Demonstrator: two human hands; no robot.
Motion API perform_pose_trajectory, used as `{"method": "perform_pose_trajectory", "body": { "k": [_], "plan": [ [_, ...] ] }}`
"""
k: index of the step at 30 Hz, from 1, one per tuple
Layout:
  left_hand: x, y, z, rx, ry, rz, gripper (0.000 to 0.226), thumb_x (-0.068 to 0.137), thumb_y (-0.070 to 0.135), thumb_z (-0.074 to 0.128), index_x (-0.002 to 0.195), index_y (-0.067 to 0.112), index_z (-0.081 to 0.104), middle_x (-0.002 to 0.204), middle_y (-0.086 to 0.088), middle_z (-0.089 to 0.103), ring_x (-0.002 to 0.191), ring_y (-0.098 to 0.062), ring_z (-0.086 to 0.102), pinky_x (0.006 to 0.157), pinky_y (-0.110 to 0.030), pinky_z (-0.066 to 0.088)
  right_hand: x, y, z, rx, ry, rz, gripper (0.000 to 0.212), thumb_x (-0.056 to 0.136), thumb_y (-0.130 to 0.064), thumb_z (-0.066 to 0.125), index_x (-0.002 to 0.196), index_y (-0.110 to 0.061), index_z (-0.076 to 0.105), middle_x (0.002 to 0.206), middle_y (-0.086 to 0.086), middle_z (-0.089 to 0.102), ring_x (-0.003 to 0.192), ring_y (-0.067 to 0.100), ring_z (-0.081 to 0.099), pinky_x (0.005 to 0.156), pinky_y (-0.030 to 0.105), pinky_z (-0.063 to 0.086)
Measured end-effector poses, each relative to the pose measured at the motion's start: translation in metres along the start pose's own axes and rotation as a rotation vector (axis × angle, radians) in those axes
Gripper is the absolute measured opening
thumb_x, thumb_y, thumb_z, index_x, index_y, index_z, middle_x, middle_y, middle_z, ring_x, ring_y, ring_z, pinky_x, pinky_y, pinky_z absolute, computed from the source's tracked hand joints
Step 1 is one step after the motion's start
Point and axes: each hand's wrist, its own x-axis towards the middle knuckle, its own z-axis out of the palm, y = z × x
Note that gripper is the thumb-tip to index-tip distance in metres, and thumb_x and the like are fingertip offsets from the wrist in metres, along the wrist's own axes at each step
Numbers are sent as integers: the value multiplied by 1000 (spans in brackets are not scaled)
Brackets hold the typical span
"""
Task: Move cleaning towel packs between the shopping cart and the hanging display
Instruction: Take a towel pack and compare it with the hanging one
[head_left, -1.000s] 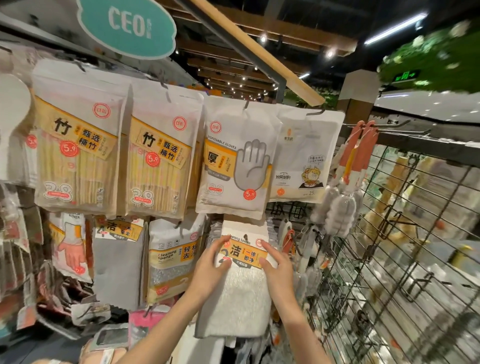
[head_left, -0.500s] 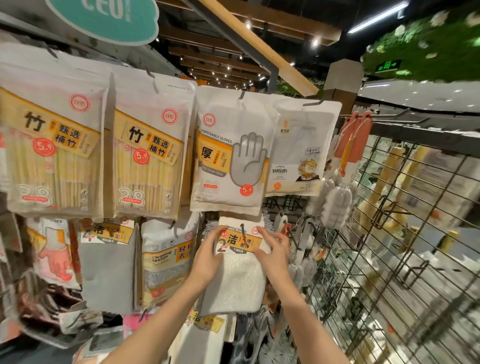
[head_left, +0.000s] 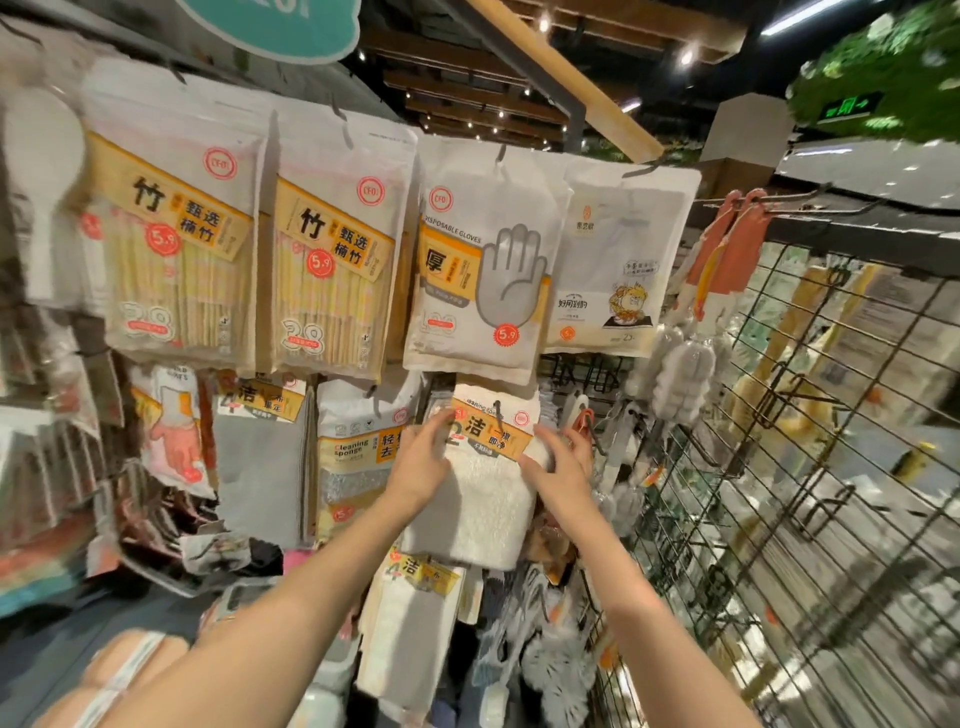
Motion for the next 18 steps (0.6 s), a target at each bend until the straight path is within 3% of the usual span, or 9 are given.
{"method": "perform_pose_trajectory", "body": {
  "k": [3,7,13,15,18],
  "plan": [
    [-25,6,-2,5,41,-50,64,83,-9,52,137,25,44,131,-10,36,120,-22,38,109,-34,35,-16,-3,0,-59,-35,-41,48,91,-25,59,137,-20,45,150,3,18,140,19,14,113,32,12],
    [-67,6,-9,108,86,-47,42,90,16,57,131,21,49,129,-7,42,117,-23,47,101,-37,43,-34,-4,2,-202,-70,-203,45,94,-29,52,137,-19,43,150,1,22,139,17,14,111,29,16],
    [-177,-39,-79,262,186,-119,51,84,11,58,131,26,49,131,2,49,122,-16,46,100,-33,40,-84,-27,70,-7,-329,-304,36,93,-20,56,126,-9,52,125,8,55,119,22,50,91,24,37],
    [-219,-50,-115,311,229,-211,53,87,17,59,135,32,43,136,7,45,124,-14,46,98,-36,42,-109,-42,105,-42,-450,-404,39,91,-24,58,128,-12,52,126,6,56,116,16,51,89,19,34],
    [-281,-58,-164,348,299,-333,55,90,24,56,139,39,35,140,12,42,124,-10,46,99,-36,43,-149,-78,158,-90,-601,-616,46,92,-32,57,132,-11,49,131,7,53,125,22,45,100,27,33]
  ]
}}
